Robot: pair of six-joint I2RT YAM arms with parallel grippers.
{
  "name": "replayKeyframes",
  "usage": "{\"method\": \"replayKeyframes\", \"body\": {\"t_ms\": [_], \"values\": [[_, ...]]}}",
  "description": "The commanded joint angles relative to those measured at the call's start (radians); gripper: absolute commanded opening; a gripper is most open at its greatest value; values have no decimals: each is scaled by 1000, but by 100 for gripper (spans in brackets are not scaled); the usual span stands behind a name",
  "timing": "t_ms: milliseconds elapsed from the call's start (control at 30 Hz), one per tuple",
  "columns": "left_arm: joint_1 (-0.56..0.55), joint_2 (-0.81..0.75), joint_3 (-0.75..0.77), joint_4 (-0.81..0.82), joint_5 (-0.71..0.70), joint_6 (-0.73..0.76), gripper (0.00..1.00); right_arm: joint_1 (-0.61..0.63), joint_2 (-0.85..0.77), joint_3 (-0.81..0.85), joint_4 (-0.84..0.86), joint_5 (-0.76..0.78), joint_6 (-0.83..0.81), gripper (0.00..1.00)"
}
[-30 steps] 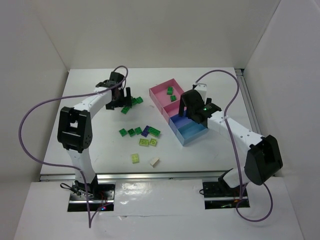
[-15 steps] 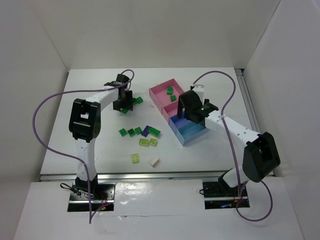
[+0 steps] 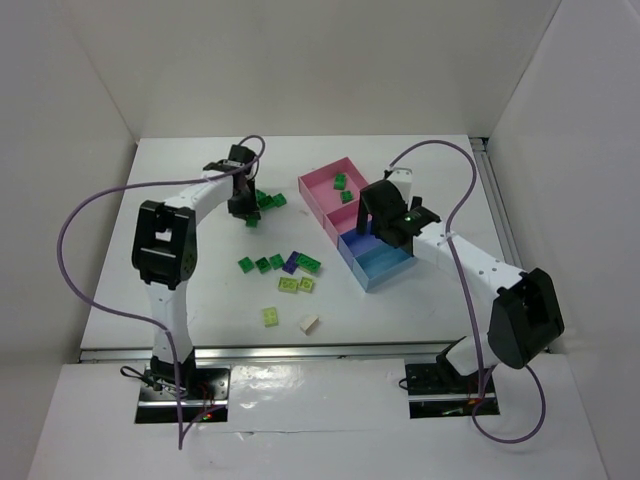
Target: Sort the legos into containers by color
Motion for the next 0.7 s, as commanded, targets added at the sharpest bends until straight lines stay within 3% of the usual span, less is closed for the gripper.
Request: {"method": "replayKeyframes", "body": {"t_ms": [0, 200, 467, 500, 633, 667], "values": [[-22, -169, -5, -4, 67, -12, 15, 8, -50, -4, 32, 52, 6, 100], [-157, -155, 121, -4, 119, -33, 18, 8, -28, -6, 42, 34, 6, 100], [-244, 75, 428, -31, 182, -110, 20, 17, -37, -6, 22, 46, 6, 100], [-244, 133, 507, -40, 196, -126, 29, 17, -47, -15, 9, 46, 15, 100], [-254, 239, 662, -52, 236, -172, 84, 17, -56, -15, -12, 46, 24, 100], [-254, 239, 681, -64, 245, -173, 84, 17, -65, -15, -23, 58, 24, 100]]}}
